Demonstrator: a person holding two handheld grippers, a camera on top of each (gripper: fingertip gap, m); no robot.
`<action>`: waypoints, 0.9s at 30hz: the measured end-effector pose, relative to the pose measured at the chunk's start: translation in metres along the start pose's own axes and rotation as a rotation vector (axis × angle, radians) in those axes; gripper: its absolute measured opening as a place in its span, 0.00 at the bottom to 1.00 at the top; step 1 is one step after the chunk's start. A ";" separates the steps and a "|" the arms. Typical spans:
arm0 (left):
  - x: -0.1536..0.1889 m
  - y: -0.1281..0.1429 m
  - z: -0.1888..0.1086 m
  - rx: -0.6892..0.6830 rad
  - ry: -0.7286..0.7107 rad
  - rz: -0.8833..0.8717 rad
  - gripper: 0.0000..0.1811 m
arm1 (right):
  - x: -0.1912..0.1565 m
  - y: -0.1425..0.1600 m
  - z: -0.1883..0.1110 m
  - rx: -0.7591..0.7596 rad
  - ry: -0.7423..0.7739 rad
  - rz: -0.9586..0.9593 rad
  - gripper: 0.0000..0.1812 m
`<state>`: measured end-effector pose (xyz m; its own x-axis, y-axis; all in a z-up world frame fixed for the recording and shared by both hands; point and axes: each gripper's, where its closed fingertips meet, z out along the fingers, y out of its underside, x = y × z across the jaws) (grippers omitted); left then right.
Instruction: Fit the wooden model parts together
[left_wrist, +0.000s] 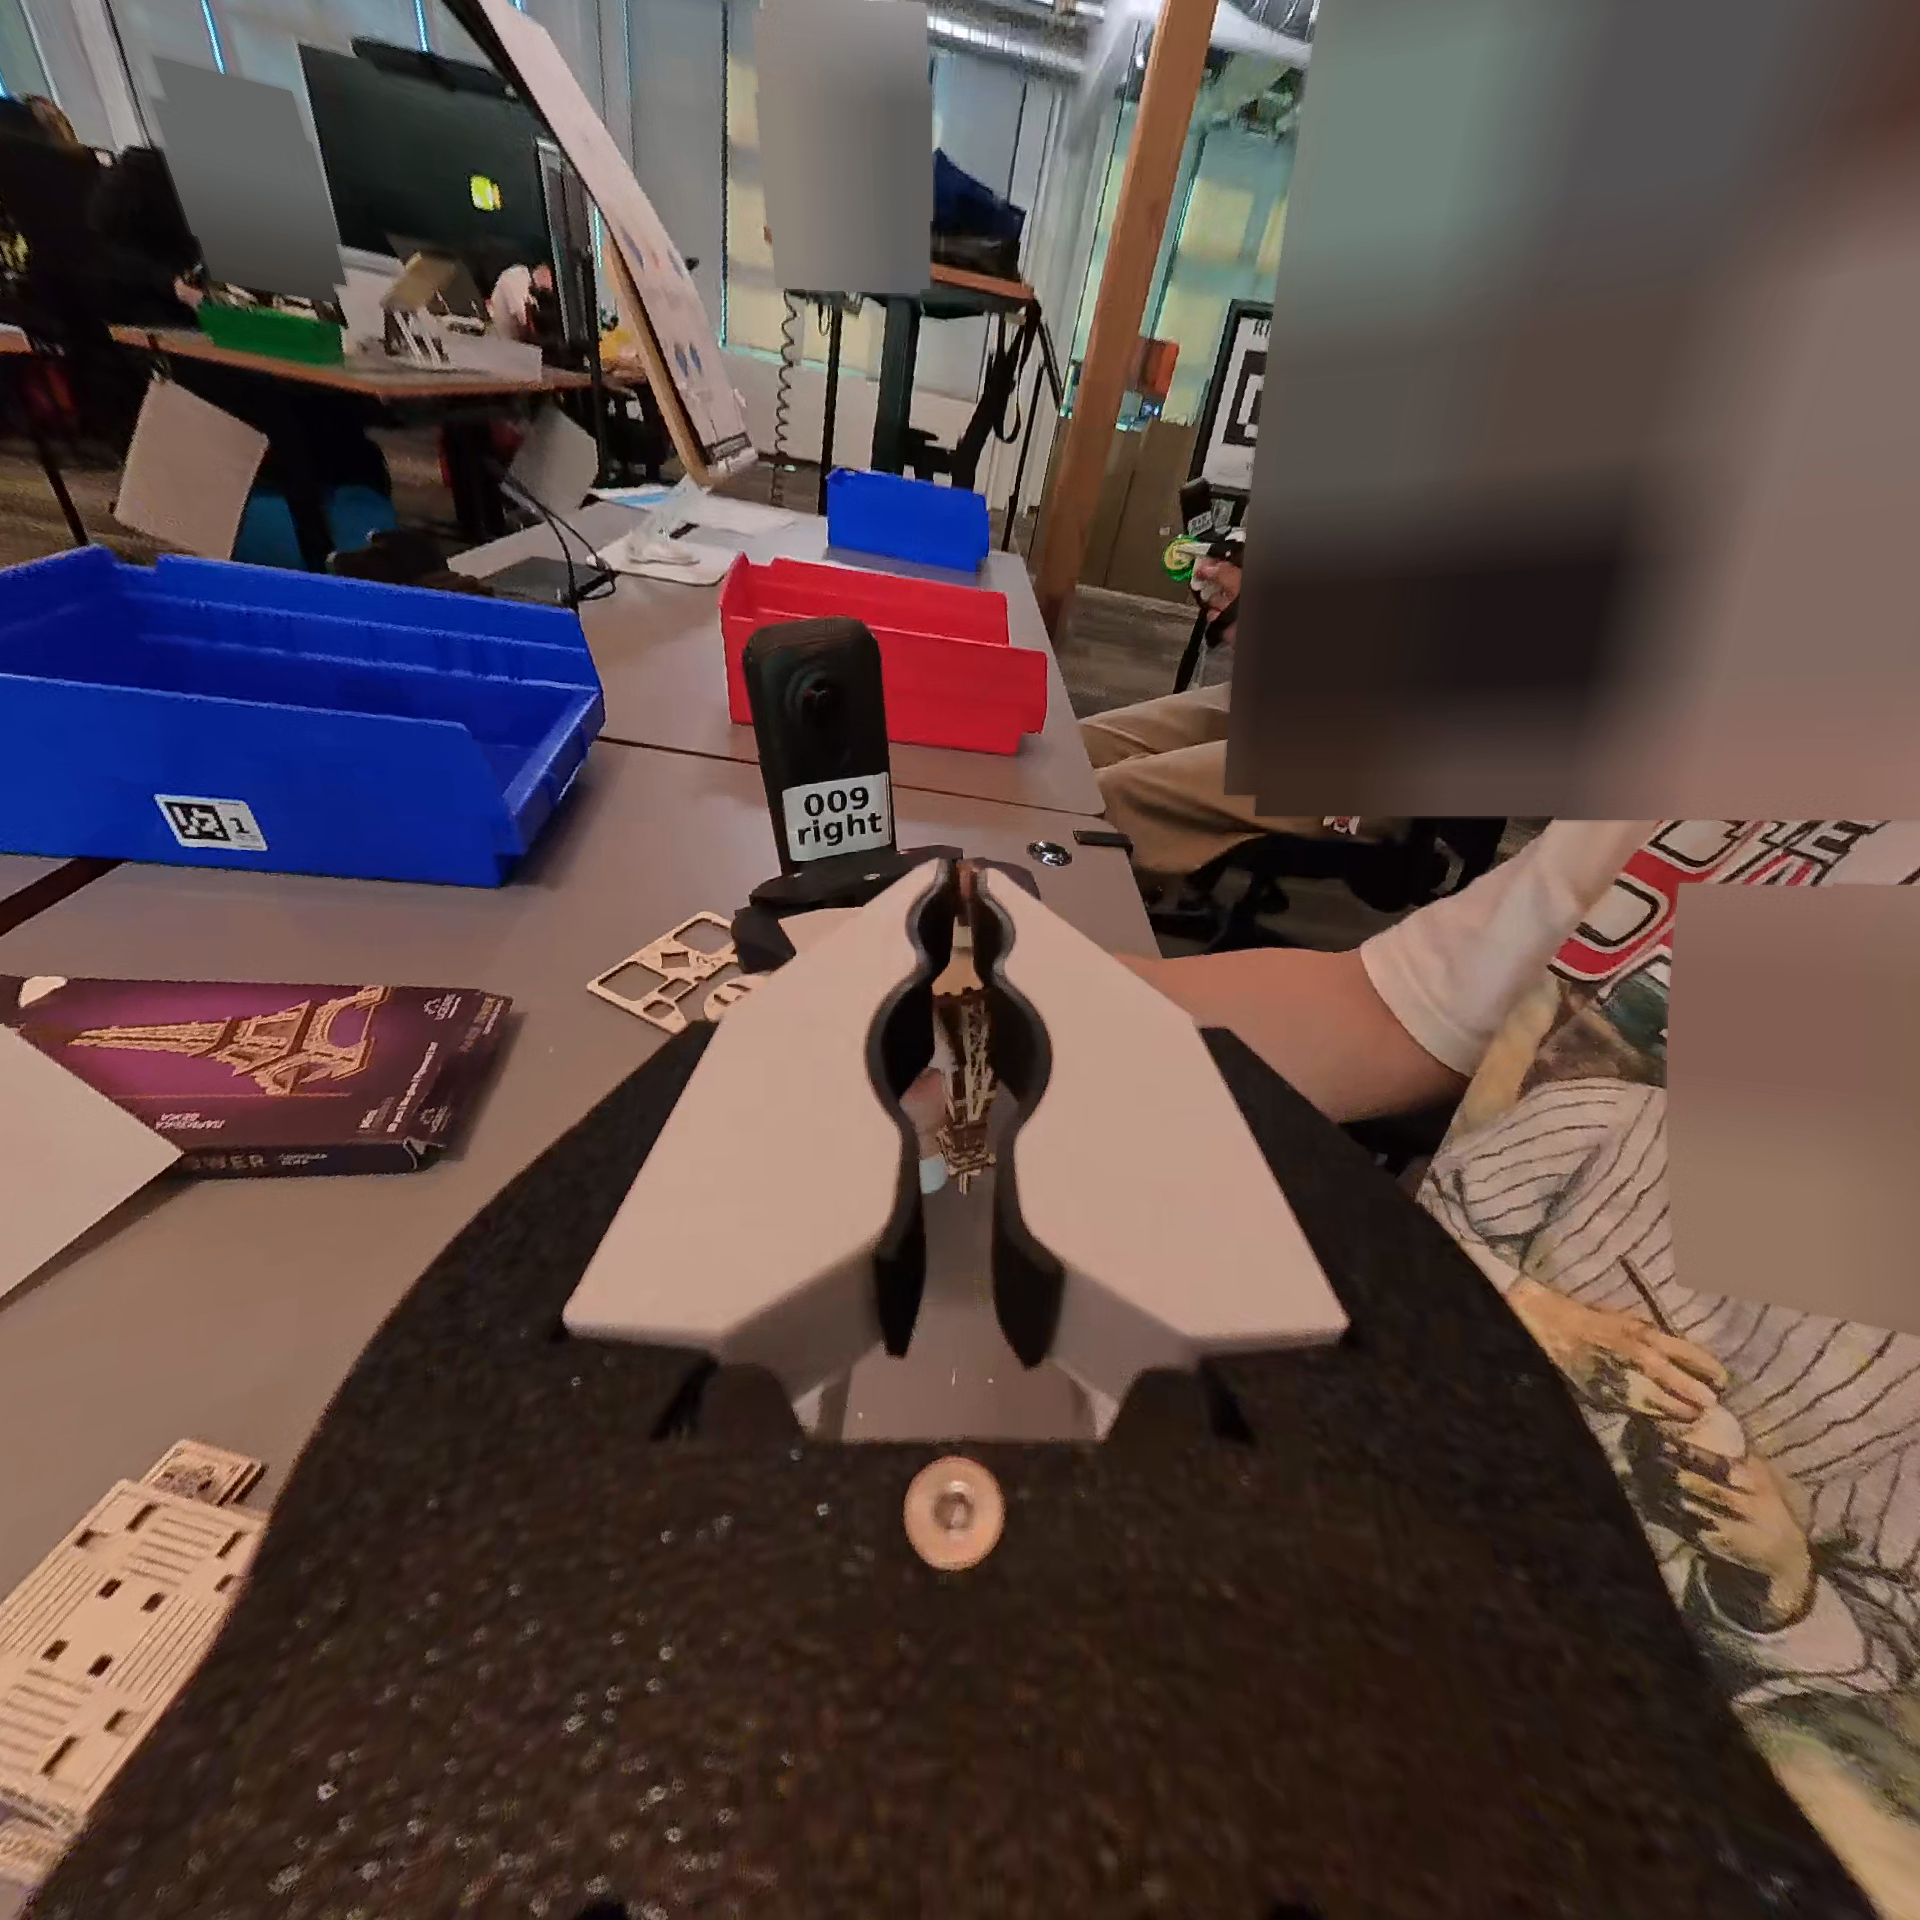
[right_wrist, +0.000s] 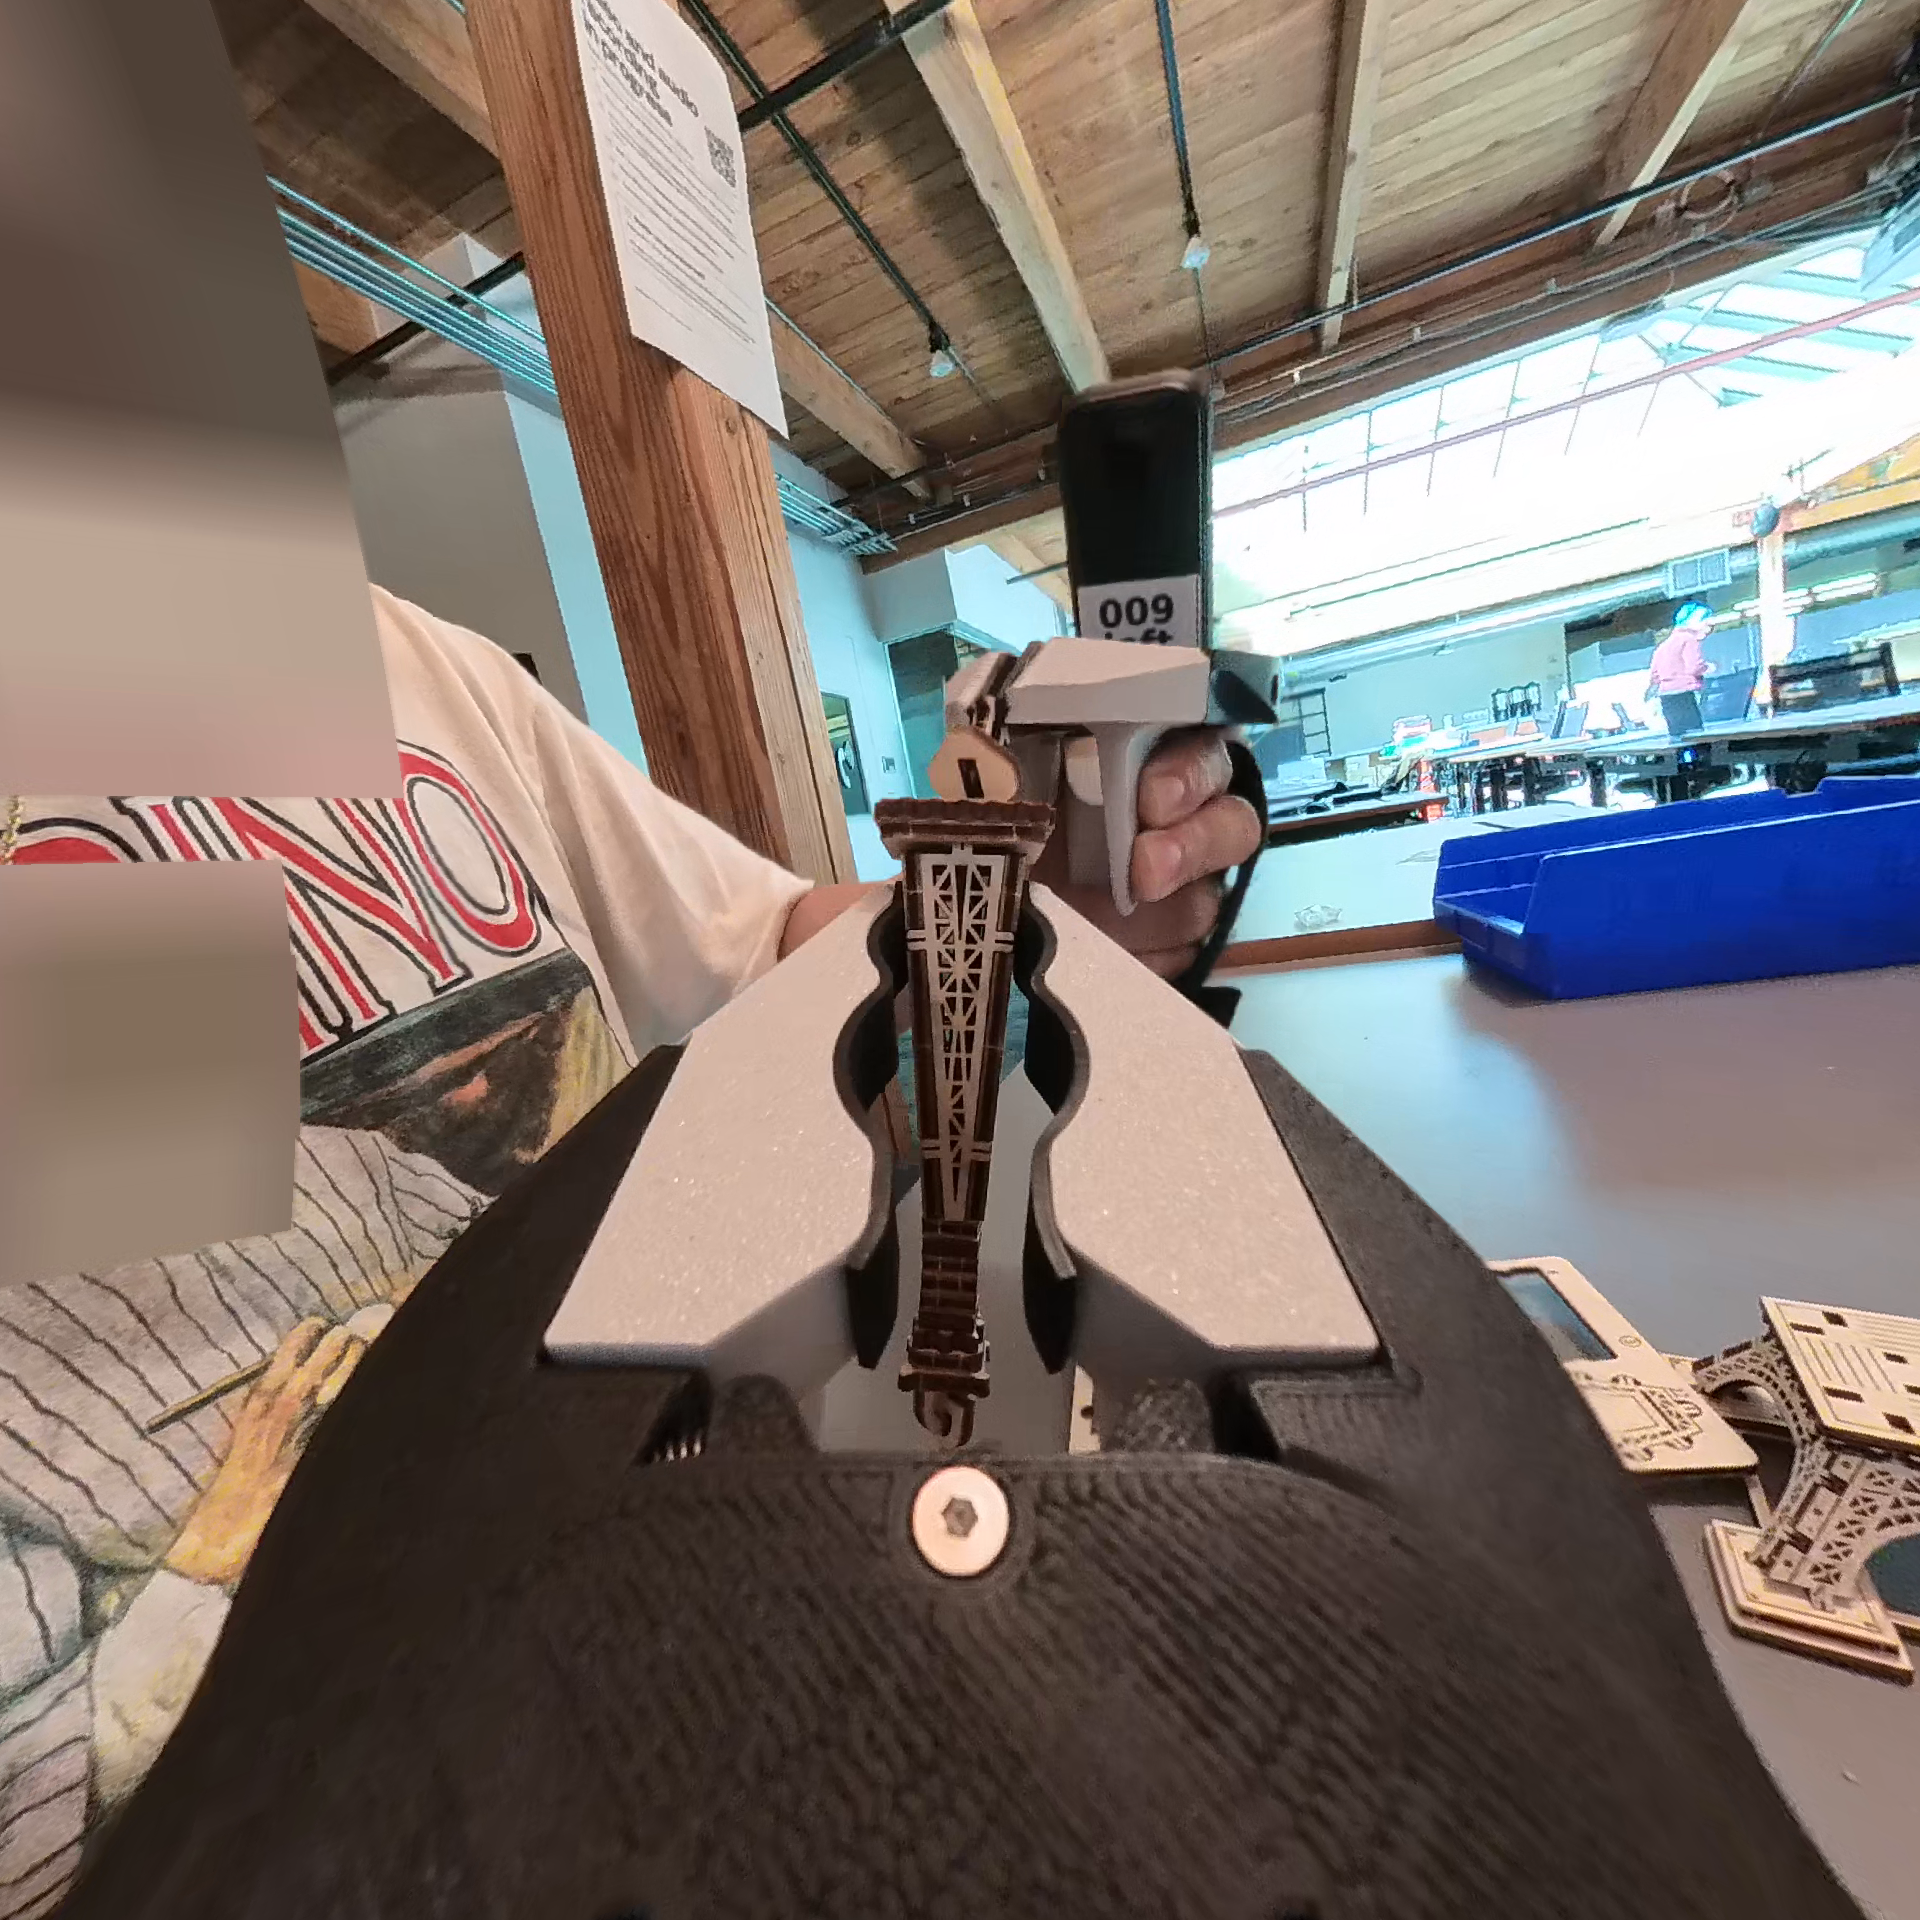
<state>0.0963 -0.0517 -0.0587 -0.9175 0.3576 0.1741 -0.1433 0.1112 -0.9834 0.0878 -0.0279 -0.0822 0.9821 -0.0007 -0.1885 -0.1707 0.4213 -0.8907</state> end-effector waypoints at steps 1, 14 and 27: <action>0.000 0.001 -0.001 0.011 0.005 0.004 0.00 | 0.001 0.001 0.001 -0.006 0.003 0.001 0.09; 0.002 0.007 0.001 -0.013 -0.041 0.080 0.00 | 0.003 0.010 0.002 -0.059 0.017 -0.009 0.09; -0.006 0.015 -0.001 -0.082 -0.152 0.152 0.00 | 0.018 0.021 -0.002 -0.130 0.113 -0.014 0.09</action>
<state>0.0998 -0.0511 -0.0741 -0.9725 0.2326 0.0083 0.0259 0.1436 -0.9893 0.1023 -0.0208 -0.1048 0.9704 -0.1110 -0.2147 -0.1733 0.2994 -0.9383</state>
